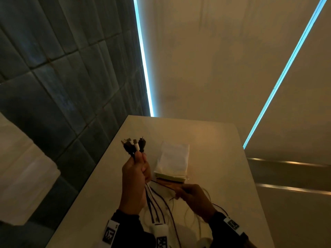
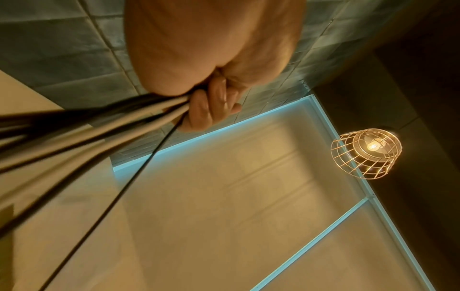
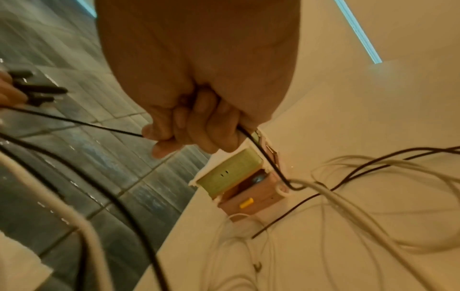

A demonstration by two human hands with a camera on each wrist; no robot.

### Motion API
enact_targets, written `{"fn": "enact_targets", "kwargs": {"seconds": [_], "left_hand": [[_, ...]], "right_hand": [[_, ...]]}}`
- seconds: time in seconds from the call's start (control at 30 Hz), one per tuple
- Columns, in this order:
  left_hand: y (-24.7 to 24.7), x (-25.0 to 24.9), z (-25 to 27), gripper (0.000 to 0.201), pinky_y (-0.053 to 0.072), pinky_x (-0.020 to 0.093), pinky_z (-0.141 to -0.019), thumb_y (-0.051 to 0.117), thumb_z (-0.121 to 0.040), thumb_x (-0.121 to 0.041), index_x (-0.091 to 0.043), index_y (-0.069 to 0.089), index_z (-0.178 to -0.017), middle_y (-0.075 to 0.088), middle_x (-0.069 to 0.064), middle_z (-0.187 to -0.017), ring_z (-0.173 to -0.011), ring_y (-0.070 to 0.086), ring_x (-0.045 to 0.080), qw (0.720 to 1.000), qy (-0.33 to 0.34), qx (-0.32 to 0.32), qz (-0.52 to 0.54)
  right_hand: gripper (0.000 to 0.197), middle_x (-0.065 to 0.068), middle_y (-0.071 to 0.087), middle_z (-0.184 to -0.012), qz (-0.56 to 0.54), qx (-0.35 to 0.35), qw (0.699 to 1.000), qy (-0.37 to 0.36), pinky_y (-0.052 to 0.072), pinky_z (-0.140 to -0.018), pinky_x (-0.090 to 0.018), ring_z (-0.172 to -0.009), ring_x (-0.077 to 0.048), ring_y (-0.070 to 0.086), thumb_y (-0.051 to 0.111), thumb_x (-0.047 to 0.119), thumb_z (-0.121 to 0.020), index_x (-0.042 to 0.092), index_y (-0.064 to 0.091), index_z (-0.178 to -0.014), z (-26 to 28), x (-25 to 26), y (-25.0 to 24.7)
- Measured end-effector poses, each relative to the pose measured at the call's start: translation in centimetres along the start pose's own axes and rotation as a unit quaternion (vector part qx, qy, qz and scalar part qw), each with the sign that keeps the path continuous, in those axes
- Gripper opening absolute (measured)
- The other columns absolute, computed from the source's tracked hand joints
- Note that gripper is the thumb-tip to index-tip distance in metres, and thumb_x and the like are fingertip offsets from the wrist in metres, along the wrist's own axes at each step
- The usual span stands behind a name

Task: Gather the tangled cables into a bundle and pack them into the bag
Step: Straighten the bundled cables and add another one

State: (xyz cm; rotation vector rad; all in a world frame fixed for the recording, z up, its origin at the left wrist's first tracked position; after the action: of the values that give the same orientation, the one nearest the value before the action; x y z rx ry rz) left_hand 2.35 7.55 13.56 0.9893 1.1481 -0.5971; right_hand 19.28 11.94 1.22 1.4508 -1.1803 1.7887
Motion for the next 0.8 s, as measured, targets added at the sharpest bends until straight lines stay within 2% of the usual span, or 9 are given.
{"fn": "enact_targets", "kwargs": {"seconds": [0.13, 0.27, 0.33, 0.43, 0.47, 0.53, 0.67, 0.73, 0.8], "left_hand": [[-0.1, -0.2, 0.1, 0.033, 0.019, 0.022, -0.041, 0.035, -0.103, -0.028, -0.011, 0.049, -0.078, 0.03, -0.006, -0.051, -0.042, 0.021, 0.007, 1.0, -0.003, -0.003, -0.015], [-0.8, -1.0, 0.0, 0.033, 0.02, 0.021, -0.041, 0.035, -0.104, -0.026, -0.012, 0.048, -0.077, 0.031, -0.007, -0.05, -0.041, 0.021, 0.007, 1.0, 0.001, -0.012, -0.011], [-1.0, -1.1, -0.1, 0.033, 0.02, 0.021, -0.04, 0.035, -0.103, -0.026, -0.011, 0.048, -0.077, 0.032, -0.006, -0.05, -0.041, 0.022, 0.007, 1.0, -0.003, -0.016, -0.02], [-1.0, -0.3, -0.3, 0.034, 0.022, 0.02, -0.04, 0.036, -0.103, -0.026, -0.01, 0.048, -0.077, 0.036, -0.002, -0.054, -0.041, 0.025, 0.007, 0.998, -0.02, -0.015, -0.06], [-1.0, 0.1, -0.4, 0.033, 0.023, 0.02, -0.04, 0.036, -0.103, -0.026, -0.009, 0.048, -0.077, 0.04, 0.001, -0.056, -0.041, 0.028, 0.008, 0.997, -0.03, -0.015, -0.072], [-0.8, 0.9, -0.4, 0.033, 0.029, 0.018, -0.039, 0.036, -0.104, -0.025, -0.009, 0.05, -0.078, 0.053, 0.008, -0.061, -0.044, 0.036, 0.01, 0.995, -0.053, -0.016, -0.083], [-0.3, 1.8, -0.4, 0.032, 0.038, 0.02, -0.043, 0.037, -0.104, -0.026, -0.009, 0.052, -0.081, 0.069, 0.014, -0.073, -0.049, 0.046, 0.014, 0.992, -0.076, -0.021, -0.101], [0.0, 1.7, -0.3, 0.032, 0.041, 0.027, -0.051, 0.037, -0.103, -0.028, -0.01, 0.052, -0.081, 0.071, 0.017, -0.08, -0.053, 0.049, 0.016, 0.993, -0.089, -0.005, -0.078], [0.6, 1.6, 0.0, 0.032, 0.042, 0.026, -0.049, 0.037, -0.102, -0.029, -0.011, 0.051, -0.079, 0.069, 0.015, -0.078, -0.05, 0.047, 0.015, 0.993, -0.112, 0.025, -0.005]], "right_hand": [[0.033, 0.014, 0.063, -0.061, 0.054, -0.01, 0.998, -0.013, 0.041, -0.064, -0.009, -0.061, 0.003, 0.058, 0.059, 0.028, -0.093, 0.022, 0.066, -0.062, -0.8, -1.9, 0.5], [0.041, 0.028, 0.058, -0.056, 0.159, 0.018, 0.987, 0.022, 0.035, -0.059, -0.011, -0.059, 0.006, 0.055, 0.054, 0.014, -0.094, 0.031, 0.055, -0.057, -0.5, -5.2, 0.2], [0.038, 0.018, 0.06, -0.055, 0.187, -0.001, 0.981, 0.057, 0.035, -0.056, -0.009, -0.058, 0.005, 0.055, 0.052, 0.012, -0.094, 0.03, 0.055, -0.06, -0.4, -5.4, -0.6], [0.026, 0.009, 0.053, -0.056, 0.068, -0.054, 0.993, 0.085, 0.037, -0.05, -0.016, -0.047, -0.002, 0.045, 0.055, 0.015, -0.093, 0.021, 0.061, -0.068, -1.5, -2.3, -1.3], [0.022, 0.008, 0.052, -0.055, 0.0, -0.068, 0.995, 0.078, 0.036, -0.046, -0.021, -0.046, -0.006, 0.044, 0.057, 0.016, -0.093, 0.016, 0.063, -0.071, -1.8, -0.4, -1.4], [0.017, 0.007, 0.052, -0.055, -0.093, -0.065, 0.993, 0.037, 0.035, -0.042, -0.022, -0.045, -0.008, 0.043, 0.059, 0.017, -0.092, 0.007, 0.064, -0.078, -2.0, 4.2, -1.4], [0.015, 0.009, 0.052, -0.053, -0.163, 0.019, 0.984, -0.069, 0.035, -0.045, -0.015, -0.045, -0.003, 0.042, 0.057, 0.007, -0.093, 0.004, 0.062, -0.079, -1.0, 11.0, -0.4], [0.019, 0.009, 0.051, -0.053, -0.159, 0.061, 0.982, -0.076, 0.034, -0.046, -0.016, -0.045, -0.005, 0.04, 0.057, 0.007, -0.093, 0.011, 0.064, -0.076, -0.7, 11.2, 0.3], [0.02, 0.009, 0.05, -0.053, -0.166, 0.077, 0.981, -0.058, 0.032, -0.046, -0.016, -0.046, -0.006, 0.038, 0.057, 0.009, -0.094, 0.012, 0.065, -0.075, -0.6, 10.0, 0.6]]}}
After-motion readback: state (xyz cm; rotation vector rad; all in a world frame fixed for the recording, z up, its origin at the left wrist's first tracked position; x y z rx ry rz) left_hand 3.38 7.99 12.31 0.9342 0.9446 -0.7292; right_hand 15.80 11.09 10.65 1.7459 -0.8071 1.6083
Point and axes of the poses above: each hand's wrist, its own z-axis away from the middle knuckle, its own y-axis out of the palm, x = y × z, the point moved 6 cm from there along -z, towards the middle knuckle
